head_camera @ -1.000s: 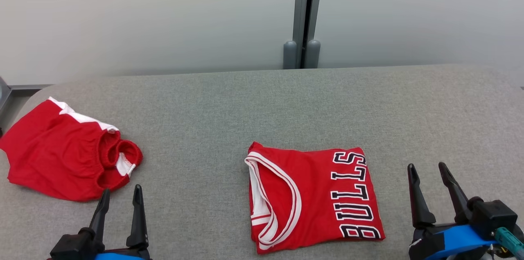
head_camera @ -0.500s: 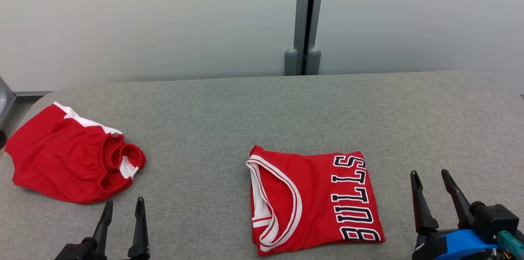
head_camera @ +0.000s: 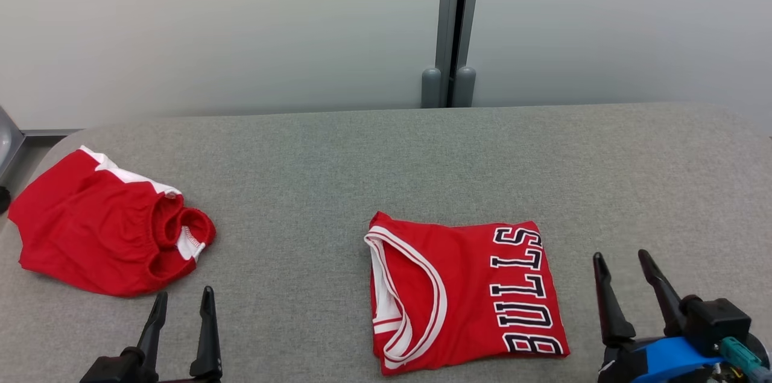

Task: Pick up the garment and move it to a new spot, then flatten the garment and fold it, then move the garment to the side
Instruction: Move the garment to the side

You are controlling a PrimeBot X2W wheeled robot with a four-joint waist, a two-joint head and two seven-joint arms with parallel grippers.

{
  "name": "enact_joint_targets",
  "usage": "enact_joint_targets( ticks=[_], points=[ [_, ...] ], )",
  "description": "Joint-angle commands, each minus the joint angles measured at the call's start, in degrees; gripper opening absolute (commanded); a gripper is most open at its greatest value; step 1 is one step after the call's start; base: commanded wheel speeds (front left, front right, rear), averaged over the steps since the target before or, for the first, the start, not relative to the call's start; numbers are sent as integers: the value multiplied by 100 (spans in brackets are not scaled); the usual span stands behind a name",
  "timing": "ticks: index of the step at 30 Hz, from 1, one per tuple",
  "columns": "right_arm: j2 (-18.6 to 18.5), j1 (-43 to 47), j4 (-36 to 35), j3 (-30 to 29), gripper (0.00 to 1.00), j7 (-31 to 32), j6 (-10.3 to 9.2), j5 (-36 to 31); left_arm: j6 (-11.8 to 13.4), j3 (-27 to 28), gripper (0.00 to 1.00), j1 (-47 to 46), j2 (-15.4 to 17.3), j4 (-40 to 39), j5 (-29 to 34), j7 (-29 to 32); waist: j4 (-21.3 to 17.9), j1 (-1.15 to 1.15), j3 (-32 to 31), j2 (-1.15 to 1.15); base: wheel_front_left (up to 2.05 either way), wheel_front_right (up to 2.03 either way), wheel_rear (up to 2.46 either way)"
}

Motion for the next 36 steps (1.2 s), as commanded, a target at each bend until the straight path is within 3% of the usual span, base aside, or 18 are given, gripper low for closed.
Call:
enact_joint_targets(
  ticks=[1, 5, 13, 18, 36],
  points=[
    [-3, -37, -52, 82, 100, 58, 1, -38, 41, 6, 100, -12, 10, -41, -27, -31, 5, 0, 29, 0, 0, 0, 0],
    [-5, -364, -43, 154, 100, 522, 1, 56, 59, 3, 100, -41, 17, -90, -27, -30, 20, 0, 125, 0, 0, 0, 0],
    [-20, -1043, 213, 65, 100, 2736, 1, 197, 88, -72, 100, -246, 45, -300, 23, -23, 243, 0, 418, 0, 0, 0, 0],
    [-9, -1263, 477, -139, 100, 3687, 1, 206, 83, -129, 100, -354, 35, -363, 33, -30, 425, 0, 585, 0, 0, 0, 0],
    [0, -1436, 1602, -311, 100, 4361, 1, 220, 67, -175, 100, -564, -4, -292, 20, -39, 658, 0, 849, 0, 0, 0, 0]
  ],
)
